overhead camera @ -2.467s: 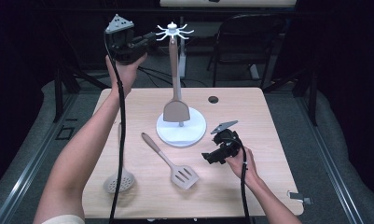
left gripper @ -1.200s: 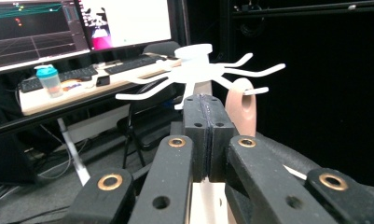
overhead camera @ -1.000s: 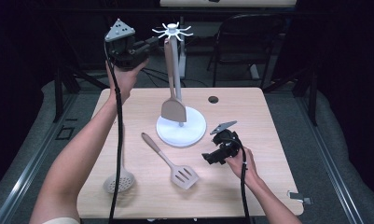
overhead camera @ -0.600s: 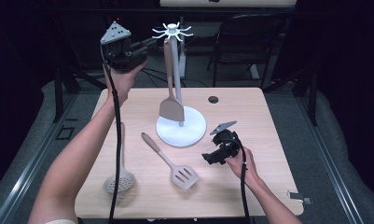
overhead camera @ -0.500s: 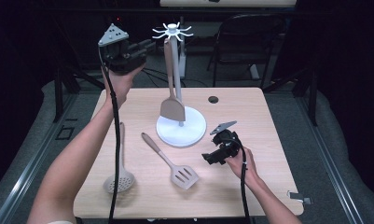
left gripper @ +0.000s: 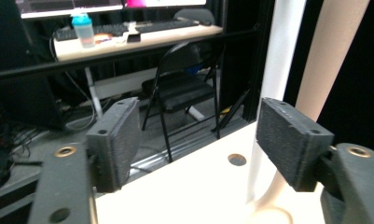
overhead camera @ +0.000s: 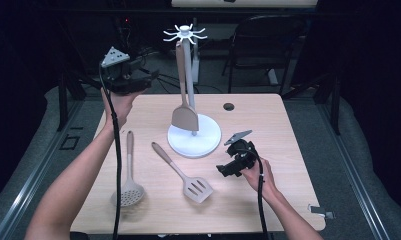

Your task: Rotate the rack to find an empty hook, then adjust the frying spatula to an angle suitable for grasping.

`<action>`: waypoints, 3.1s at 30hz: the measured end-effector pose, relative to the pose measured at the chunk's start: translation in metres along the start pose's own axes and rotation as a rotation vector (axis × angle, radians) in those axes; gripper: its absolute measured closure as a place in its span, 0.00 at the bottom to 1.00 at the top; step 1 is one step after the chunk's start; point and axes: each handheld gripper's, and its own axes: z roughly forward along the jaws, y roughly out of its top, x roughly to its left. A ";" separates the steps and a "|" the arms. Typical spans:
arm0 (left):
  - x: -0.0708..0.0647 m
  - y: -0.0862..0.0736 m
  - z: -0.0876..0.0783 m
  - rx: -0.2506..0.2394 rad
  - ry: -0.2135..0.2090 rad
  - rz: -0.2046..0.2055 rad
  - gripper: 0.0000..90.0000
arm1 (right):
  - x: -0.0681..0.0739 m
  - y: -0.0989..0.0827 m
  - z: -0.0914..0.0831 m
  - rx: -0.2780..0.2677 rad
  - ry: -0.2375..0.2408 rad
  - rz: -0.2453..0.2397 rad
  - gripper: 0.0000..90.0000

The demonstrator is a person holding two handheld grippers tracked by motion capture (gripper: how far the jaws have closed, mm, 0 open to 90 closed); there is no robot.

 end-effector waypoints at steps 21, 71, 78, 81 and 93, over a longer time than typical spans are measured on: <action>0.011 -0.119 -0.017 0.201 0.048 -0.049 0.21 | 0.003 0.000 0.003 0.021 0.001 -0.017 0.07; 0.024 -0.190 -0.005 0.446 0.104 -0.147 0.05 | 0.055 0.011 -0.004 -0.029 0.151 -0.103 0.96; 0.024 -0.192 -0.004 0.466 0.107 -0.162 0.03 | 0.093 0.015 0.011 0.053 0.216 -0.197 0.97; 0.024 -0.191 -0.004 0.474 0.100 -0.162 0.03 | 0.100 0.015 0.017 0.100 0.221 -0.223 0.98; 0.015 -0.194 0.002 0.524 0.064 -0.147 0.04 | 0.104 0.004 0.041 0.227 0.225 -0.201 1.00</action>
